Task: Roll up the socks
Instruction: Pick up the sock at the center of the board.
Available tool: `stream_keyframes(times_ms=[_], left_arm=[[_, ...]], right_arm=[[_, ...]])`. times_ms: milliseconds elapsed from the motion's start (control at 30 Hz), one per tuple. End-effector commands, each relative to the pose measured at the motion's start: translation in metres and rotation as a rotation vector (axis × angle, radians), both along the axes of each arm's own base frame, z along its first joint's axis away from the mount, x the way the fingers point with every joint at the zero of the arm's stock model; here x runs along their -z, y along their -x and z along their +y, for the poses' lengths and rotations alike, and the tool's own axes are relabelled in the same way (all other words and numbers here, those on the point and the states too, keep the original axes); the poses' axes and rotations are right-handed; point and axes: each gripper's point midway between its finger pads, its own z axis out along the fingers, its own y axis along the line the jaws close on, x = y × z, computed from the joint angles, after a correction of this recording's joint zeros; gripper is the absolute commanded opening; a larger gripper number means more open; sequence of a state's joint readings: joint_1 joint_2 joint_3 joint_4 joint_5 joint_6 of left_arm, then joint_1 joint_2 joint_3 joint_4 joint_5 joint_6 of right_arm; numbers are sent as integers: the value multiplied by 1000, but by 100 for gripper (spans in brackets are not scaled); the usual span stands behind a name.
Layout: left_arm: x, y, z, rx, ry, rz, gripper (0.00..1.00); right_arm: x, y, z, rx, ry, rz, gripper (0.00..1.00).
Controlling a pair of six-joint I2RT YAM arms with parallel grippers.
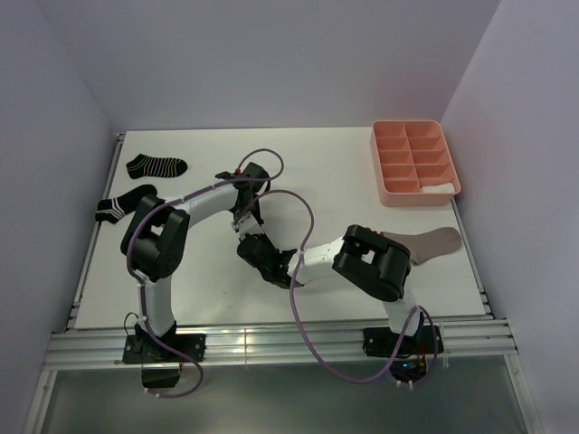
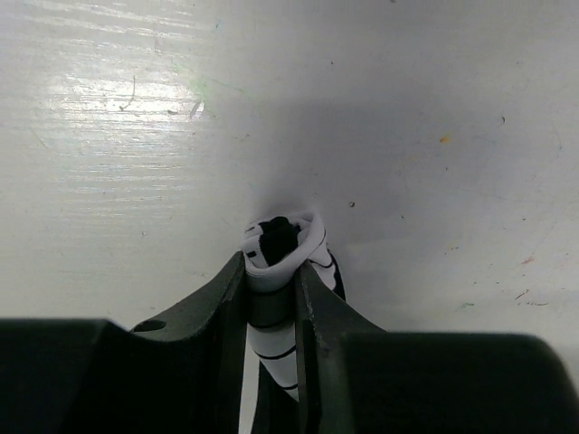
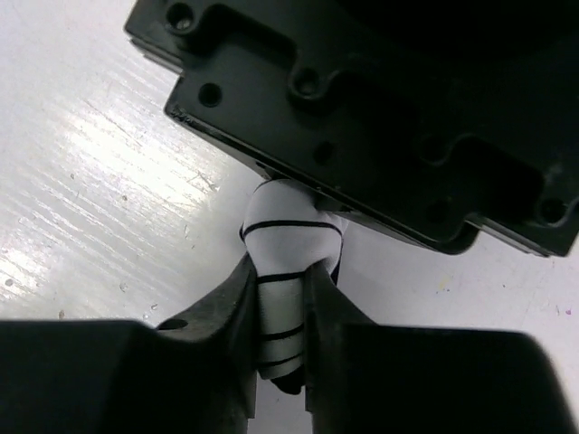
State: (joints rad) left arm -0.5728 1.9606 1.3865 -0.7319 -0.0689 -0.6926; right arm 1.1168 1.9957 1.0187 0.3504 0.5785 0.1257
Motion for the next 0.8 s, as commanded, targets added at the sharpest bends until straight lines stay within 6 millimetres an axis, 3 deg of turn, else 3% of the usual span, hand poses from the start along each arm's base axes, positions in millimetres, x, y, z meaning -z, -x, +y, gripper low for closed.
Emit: stream_keyframes(times_ms=[0, 67, 200, 333, 567, 733, 767], left_arm=[[33, 46, 2, 54, -48, 174, 4], [29, 41, -2, 47, -36, 160, 7], [6, 19, -5, 14, -18, 69, 23], [-36, -20, -3, -15, -47, -76, 46], [-116, -76, 11, -142, 54, -280, 62], [-187, -95, 50, -250, 112, -467, 68], [-199, -99, 61, -264, 107, -513, 69]], right_arm=[[49, 4, -28, 11, 60, 135, 12], [50, 10, -31, 3, 56, 165, 0], [49, 28, -41, -12, 41, 226, 0], [36, 43, -51, -17, 3, 271, 0], [-26, 54, -60, -14, -110, 260, 0], [-73, 51, -72, 39, -179, 247, 0], [-85, 41, -77, 73, -206, 245, 0]])
